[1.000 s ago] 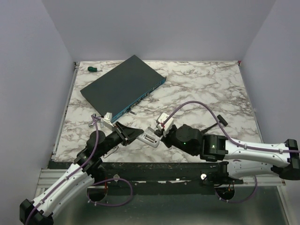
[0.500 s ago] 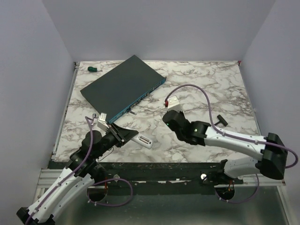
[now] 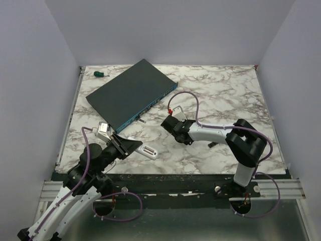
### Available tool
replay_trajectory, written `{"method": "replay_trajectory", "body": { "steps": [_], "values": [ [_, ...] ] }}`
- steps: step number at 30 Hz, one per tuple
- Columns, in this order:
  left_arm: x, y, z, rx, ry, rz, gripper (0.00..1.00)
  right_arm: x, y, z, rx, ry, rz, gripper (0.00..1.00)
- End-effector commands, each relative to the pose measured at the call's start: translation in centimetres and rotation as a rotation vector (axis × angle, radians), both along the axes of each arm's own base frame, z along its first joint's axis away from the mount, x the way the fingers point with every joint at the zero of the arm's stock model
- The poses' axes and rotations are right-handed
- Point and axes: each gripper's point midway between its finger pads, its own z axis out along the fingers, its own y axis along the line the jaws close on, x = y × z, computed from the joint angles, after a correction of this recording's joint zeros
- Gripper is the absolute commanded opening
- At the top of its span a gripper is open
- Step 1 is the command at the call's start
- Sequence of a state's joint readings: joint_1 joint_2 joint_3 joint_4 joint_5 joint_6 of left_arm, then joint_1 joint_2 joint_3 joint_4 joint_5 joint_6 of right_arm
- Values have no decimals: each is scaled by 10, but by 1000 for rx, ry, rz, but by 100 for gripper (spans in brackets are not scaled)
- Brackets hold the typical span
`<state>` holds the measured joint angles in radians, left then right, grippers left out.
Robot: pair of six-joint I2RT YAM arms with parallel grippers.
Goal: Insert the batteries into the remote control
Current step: Place the battery cover at the center of the board.
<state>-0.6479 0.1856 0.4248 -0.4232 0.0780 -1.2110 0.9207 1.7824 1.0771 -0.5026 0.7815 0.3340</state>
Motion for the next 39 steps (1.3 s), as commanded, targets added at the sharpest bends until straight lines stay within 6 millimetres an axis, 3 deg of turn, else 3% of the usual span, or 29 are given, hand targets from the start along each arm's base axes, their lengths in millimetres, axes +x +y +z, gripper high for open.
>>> {"method": "replay_trajectory", "body": {
  "steps": [1,7,14,24,29,34,39],
  "values": [
    [-1,10,13,5,-58,29,0,-1,-8,-13,-45,14,-31,1],
    [-2,14,13,6,-51,48,0,-6,-11,-28,-60,41,-28,2],
    [-2,12,10,7,-34,44,0,-10,-5,-38,-19,76,-8,31],
    [-2,13,8,-3,-24,49,0,-13,12,-42,69,109,24,41],
    [-2,15,7,6,-20,60,0,-13,30,-26,184,96,66,49],
    [-2,19,6,24,-15,72,0,-11,56,2,338,62,150,55],
    [-5,21,27,32,-84,61,0,-10,91,18,473,56,292,58]
  ]
}}
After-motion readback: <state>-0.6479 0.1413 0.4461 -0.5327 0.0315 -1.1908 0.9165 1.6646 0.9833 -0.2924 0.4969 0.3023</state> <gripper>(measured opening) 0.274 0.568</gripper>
